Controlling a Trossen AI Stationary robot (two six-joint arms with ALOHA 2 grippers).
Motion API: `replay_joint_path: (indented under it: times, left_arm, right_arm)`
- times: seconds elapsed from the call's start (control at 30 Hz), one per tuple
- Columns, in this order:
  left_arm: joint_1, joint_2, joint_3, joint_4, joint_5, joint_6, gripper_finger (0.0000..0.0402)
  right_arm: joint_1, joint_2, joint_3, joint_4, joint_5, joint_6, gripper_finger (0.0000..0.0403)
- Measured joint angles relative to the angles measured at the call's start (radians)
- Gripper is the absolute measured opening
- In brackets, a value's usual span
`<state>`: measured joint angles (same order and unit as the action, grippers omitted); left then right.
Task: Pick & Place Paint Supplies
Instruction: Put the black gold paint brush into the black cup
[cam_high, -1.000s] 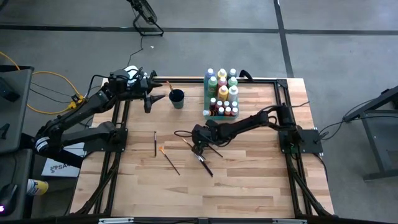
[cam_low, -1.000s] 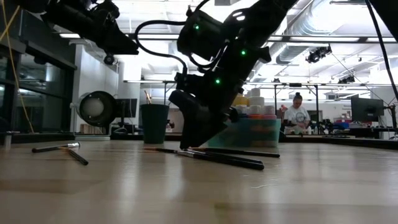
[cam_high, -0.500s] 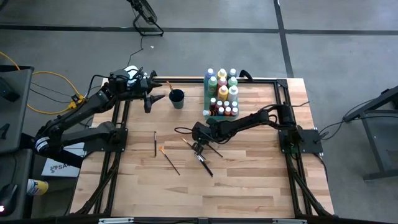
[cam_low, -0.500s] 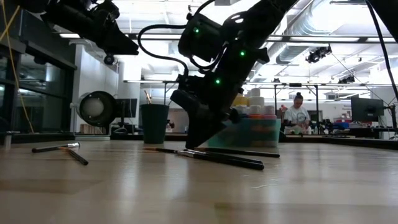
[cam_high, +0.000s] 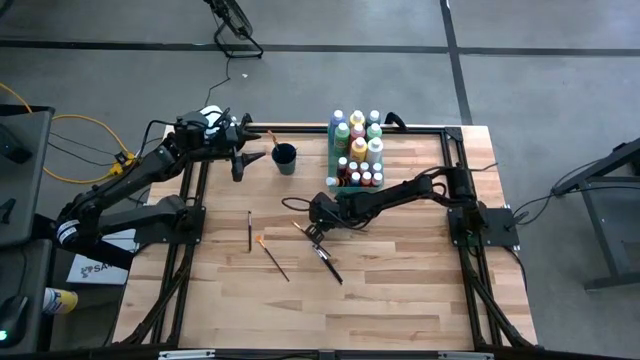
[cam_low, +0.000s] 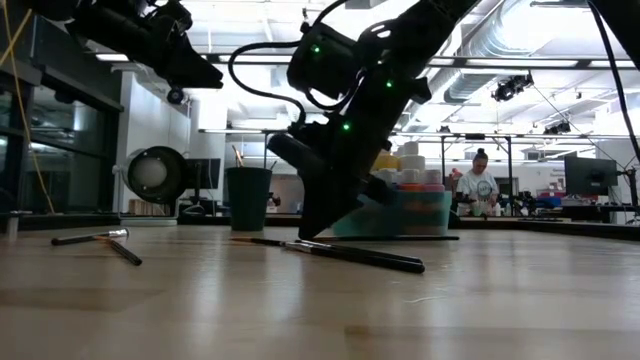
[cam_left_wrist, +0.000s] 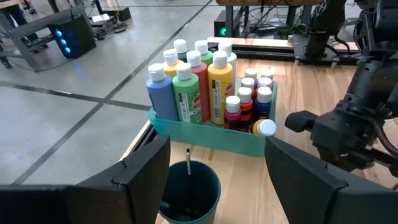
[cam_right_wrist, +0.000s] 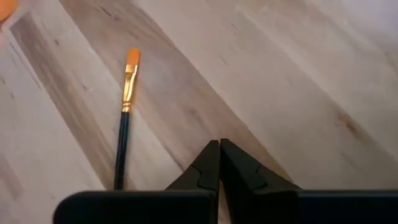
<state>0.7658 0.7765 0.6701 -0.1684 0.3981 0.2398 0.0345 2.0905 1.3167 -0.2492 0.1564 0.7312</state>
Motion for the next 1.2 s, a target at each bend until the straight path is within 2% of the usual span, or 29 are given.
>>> replay_joint_path:
  times: [0.53,0.9,1.2]
  left_arm:
    - [0.000,0.000,0.000,-0.018,0.003,-0.001,0.0255]
    - [0.000,0.000,0.000,-0.013,0.020,-0.001,0.0255]
    - [-0.005,0.000,-0.001,0.085,0.164,-0.002,0.0255]
  right_arm:
    - [-0.028,-0.152,0.014,0.080,0.072,0.007,0.0003]
    - [-0.063,-0.309,0.013,0.195,0.159,-0.082,0.0003]
    - [-0.095,-0.386,0.014,0.323,0.179,-0.158,0.0003]
